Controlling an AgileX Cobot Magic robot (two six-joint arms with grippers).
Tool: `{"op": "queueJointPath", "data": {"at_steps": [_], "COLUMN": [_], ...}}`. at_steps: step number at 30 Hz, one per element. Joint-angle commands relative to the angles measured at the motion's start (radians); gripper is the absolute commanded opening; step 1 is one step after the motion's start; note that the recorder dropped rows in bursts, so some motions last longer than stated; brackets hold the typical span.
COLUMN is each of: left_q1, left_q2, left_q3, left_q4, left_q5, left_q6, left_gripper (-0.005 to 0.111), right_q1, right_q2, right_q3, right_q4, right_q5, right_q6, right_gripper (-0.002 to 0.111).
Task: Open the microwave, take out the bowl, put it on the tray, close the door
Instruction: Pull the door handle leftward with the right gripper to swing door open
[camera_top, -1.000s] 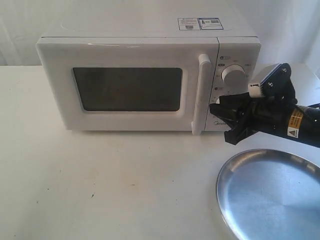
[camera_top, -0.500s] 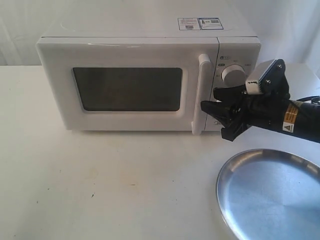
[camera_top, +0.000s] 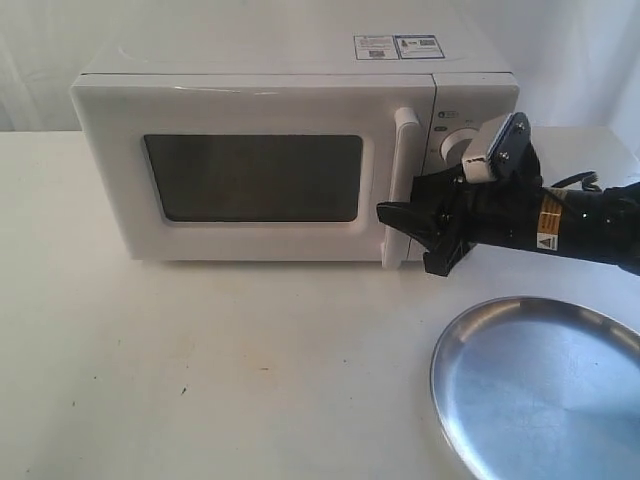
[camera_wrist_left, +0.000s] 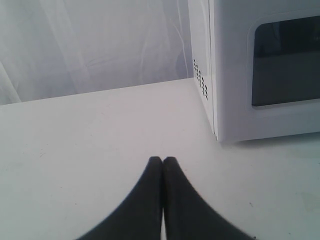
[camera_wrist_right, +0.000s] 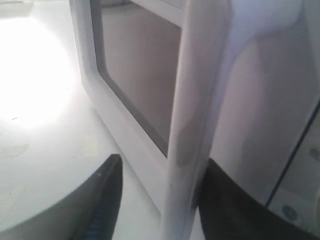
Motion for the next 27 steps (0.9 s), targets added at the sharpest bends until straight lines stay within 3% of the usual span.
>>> {"op": "queueJointPath", "data": {"at_steps": [1,3,6,13,19,27], "left_q1": [-0.002,-0.002,-0.002,-0.002,-0.002,-0.002], "left_q2": [-0.002,-0.002,-0.002,-0.002,-0.002,-0.002], "left_q3": [-0.003,-0.003,-0.003,-0.003,-0.003,-0.003], "left_q4": [-0.006,-0.006,-0.006,-0.006,-0.006,-0.006], "left_q5": [0.001,0.001,0.001,0.001,0.001,0.001], "left_q6": [0.0,0.0,0.0,0.0,0.0,0.0], "left_gripper": [0.0,0.0,0.0,0.0,0.0,0.0], "right_q1": [0.019,0.019,0.019,0.015,0.039,0.068], "right_q2": [0.031,0.031,0.029,0.008,-0.016,-0.127], "right_q3": [-0.045,-0.045,-0.045,-0.045,-0.045,-0.017], "right_q4": [0.045,0.036,-0.017,-0.038,-0.263,-0.413], "right_q5": [0.0,0.0,-0.169,-0.154,-0.173,-0.173], "right_q6": [-0.044,-0.044,-0.044,-0.048,0.024,0.06], "right_gripper": [0.0,0.0,0.0,0.0,0.0,0.0]}}
